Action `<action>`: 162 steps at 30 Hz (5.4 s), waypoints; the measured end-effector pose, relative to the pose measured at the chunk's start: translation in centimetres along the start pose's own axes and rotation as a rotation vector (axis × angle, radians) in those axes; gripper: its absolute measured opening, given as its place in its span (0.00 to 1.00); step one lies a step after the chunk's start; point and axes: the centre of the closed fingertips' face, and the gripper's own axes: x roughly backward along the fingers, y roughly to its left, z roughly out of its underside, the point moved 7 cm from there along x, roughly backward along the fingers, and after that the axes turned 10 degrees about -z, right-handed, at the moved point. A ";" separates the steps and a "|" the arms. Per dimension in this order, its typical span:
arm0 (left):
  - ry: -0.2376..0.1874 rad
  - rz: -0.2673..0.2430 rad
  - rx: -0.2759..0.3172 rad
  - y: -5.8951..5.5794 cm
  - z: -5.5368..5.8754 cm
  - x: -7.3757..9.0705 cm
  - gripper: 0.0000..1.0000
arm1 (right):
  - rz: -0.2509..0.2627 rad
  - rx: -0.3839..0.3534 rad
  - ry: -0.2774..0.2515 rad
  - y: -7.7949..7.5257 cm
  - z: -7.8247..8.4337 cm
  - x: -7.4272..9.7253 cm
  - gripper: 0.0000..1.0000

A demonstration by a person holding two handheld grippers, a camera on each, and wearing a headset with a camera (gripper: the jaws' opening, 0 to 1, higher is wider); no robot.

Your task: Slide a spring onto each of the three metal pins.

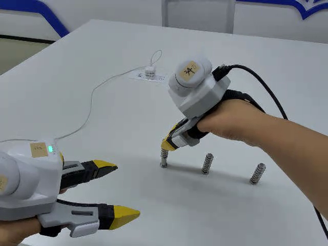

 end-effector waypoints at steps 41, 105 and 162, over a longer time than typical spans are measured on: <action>0.006 0.002 0.000 -0.1 0.1 0.0 0.64 | 0.032 -0.045 -0.055 -0.3 2.5 -0.6 0.17; -0.001 0.018 -0.004 -0.5 0.1 -0.1 0.65 | 0.159 -0.120 -0.335 4.9 15.6 8.2 0.30; 0.001 0.024 0.018 -0.4 0.3 -0.1 0.65 | 0.231 -0.098 -0.452 5.5 21.9 11.8 0.63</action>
